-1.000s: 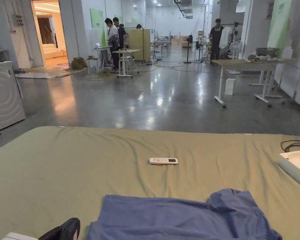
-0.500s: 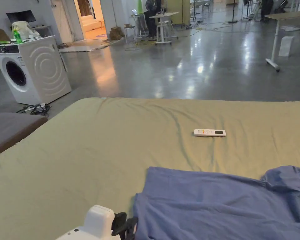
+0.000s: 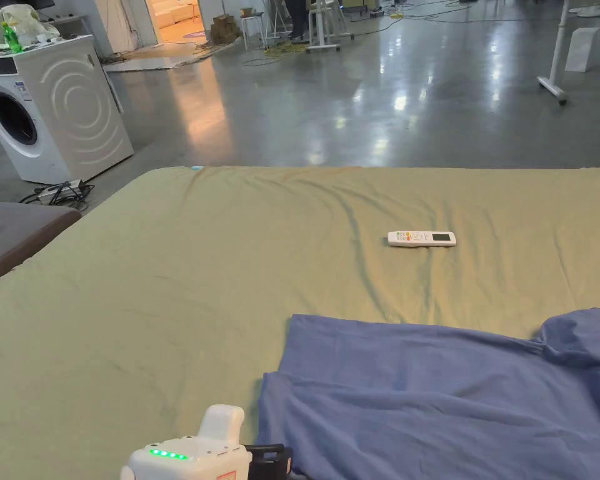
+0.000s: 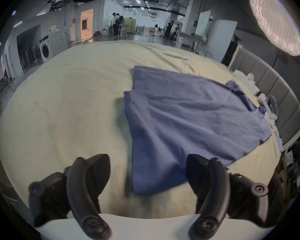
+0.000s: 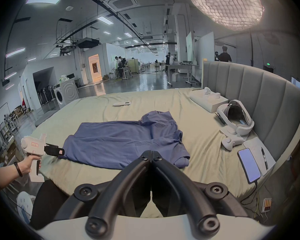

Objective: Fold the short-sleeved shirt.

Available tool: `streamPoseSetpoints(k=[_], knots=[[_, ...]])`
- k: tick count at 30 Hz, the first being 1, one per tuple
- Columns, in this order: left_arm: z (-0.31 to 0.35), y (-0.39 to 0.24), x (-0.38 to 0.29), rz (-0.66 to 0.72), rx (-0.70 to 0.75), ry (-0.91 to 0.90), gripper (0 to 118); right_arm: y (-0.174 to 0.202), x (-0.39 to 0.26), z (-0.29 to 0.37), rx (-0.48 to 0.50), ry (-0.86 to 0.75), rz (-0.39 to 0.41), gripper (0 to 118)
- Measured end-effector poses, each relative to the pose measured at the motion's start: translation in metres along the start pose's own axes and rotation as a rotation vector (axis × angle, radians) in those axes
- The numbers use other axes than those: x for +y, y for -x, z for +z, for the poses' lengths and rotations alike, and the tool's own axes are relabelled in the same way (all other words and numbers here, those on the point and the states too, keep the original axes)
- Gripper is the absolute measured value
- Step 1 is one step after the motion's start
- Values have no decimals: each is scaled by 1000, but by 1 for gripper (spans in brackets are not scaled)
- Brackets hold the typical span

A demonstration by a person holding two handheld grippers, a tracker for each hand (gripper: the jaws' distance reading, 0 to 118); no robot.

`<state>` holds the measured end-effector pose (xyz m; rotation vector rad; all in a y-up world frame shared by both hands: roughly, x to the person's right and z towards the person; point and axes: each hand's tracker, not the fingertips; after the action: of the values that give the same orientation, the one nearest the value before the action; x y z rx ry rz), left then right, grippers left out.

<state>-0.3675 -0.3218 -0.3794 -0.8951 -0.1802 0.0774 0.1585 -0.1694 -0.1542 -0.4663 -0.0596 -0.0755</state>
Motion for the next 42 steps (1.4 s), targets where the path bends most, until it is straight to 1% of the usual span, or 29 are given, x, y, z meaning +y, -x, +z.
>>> streamPoseSetpoints(k=[2, 3, 4, 5, 6, 8, 9, 11, 13, 14, 15, 16, 17, 18, 19, 22, 25, 27, 28, 30, 31, 32, 33, 35, 36, 37, 38, 41, 42], knots=[[-11, -1, 2, -16, 45, 86, 74, -2, -2, 0, -1, 7, -12, 0], [-14, -3, 0, -36, 54, 81, 68, -3, -3, 0, 1, 10, -16, 0], [-14, -5, 1, -51, 46, 71, 58, -3, -4, 1, -1, 13, -17, 0], [-12, -6, 3, -50, 50, 73, 38, -3, -5, 2, -3, 15, -17, 0], [-8, -8, 4, -47, 58, 77, 26, -4, -7, 3, -3, 17, -16, 0], [-5, -11, 5, -61, 61, 72, 11, -6, -9, 4, -3, 22, -15, 0], [-5, -13, 6, -86, 71, 79, 11, -8, -10, 3, -4, 29, -13, 0], [-7, -15, 10, -80, 41, 112, 11, -12, -12, 0, -6, 38, -11, 0], [-12, -23, 15, -116, 68, 157, 11, -18, -9, -5, -30, 52, 1, 0], [-15, -24, 16, -134, 69, 171, 11, -21, -7, -8, -61, 59, 6, 7], [-19, -25, 18, -152, 76, 191, 11, -25, -5, -12, -88, 55, 10, 26], [-21, -26, 20, -153, 77, 203, 11, -30, -4, -17, -91, 52, 7, 49], [-23, -26, 22, -158, 77, 212, 10, -36, -3, -24, -95, 52, 1, 76], [-26, -26, 23, -153, 77, 226, 10, -45, -4, -35, -92, 58, -13, 89], [-26, -25, 25, -142, 77, 230, 10, -54, -6, -48, -80, 73, -36, 94], [-28, -19, 27, -122, 66, 244, 10, -83, -18, -103, -51, 171, -97, 93], [-28, -14, 28, -101, 46, 250, 10, -106, -35, -173, -72, 302, -124, 90], [-29, -10, 28, -69, 34, 251, 10, -113, -43, -203, -71, 315, -142, 80], [-29, -9, 28, -57, 30, 250, 10, -113, -46, -214, -80, 344, -121, 71], [-23, -15, 27, -49, 24, 246, 10, -108, -55, -235, -71, 399, -75, 63], [-22, -16, 26, -48, 24, 243, 10, -105, -59, -242, -77, 429, -54, 51], [-21, -18, 26, -50, 24, 240, 10, -100, -61, -243, -97, 435, -23, 20], [-20, -20, 25, -57, 27, 237, 10, -95, -58, -238, -99, 407, 12, 7], [-15, -27, 25, -80, 40, 228, 10, -88, -51, -230, -94, 379, 56, 7], [-9, -32, 27, -118, 49, 215, 9, -83, -48, -227, -135, 369, 103, 7], [-2, -37, 28, -160, 55, 164, 8, -81, -45, -222, -124, 376, 130, 7], [7, -41, 27, -180, 51, 115, 8, -82, -43, -221, -93, 391, 125, 7], [35, -50, 33, -183, 59, 21, 8, -89, -34, -207, -106, 357, 104, 7], [38, -39, 34, -191, 68, -33, 8, -90, -30, -199, -111, 340, 89, 7]])
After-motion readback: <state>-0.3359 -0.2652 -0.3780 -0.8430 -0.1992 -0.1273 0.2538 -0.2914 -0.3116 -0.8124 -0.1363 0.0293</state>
